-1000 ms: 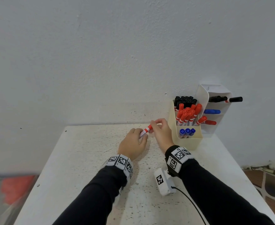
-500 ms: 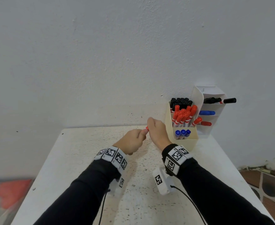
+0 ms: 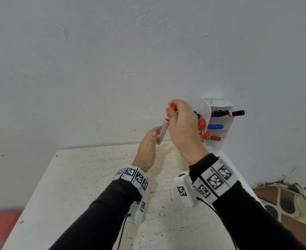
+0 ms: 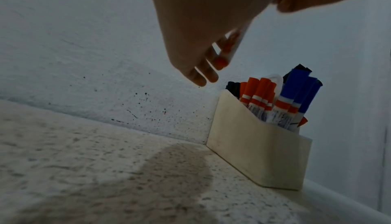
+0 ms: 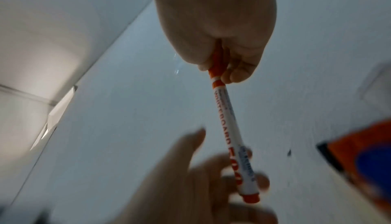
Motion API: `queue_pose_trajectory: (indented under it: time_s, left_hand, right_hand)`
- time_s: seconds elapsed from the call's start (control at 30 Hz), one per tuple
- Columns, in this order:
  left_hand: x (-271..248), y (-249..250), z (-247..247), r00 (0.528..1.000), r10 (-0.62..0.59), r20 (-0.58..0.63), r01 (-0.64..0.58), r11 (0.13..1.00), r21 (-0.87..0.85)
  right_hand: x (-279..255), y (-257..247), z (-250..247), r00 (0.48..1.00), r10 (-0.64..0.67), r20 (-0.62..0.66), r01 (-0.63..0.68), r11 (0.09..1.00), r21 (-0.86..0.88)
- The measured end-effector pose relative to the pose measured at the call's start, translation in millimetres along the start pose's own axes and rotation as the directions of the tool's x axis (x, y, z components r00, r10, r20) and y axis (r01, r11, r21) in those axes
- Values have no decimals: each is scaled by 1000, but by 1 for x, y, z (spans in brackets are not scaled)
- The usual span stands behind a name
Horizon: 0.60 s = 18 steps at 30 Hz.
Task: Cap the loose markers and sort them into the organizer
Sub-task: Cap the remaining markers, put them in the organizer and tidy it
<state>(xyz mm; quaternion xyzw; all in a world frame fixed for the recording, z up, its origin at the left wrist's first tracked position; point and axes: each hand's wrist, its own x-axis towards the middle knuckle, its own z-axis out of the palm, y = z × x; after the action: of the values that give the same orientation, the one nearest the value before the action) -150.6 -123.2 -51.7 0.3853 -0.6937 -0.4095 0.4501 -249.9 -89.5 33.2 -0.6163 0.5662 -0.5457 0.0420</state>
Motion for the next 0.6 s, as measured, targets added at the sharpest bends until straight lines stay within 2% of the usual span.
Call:
queue_pose_trajectory:
  time_s: [0.1,0.17,0.27,0.5,0.6]
  left_hand:
    - [9,-5,10,999,-47,-19,48,998,50]
    - [18,-5,19,997,-81,8,80,989,123]
    - [31,-3,31,994,-97,49,84,973,215]
    - [54,2,48,988,-101,121,66,962,266]
    - [60,-3,53,993,-64,102,31,956,291]
  right_hand:
    - [18,4,-42,976,-96,-198,84,994,-67]
    - [24,17,-59,969,-96,-227,66,989,-135]
    - [22,42,-69,974,-94,-207,42,969,-245]
    - [6,93,-49,998,-22,-52,9,974,-228]
    - [8,102,-41,999,45,-20,-48,964,-261]
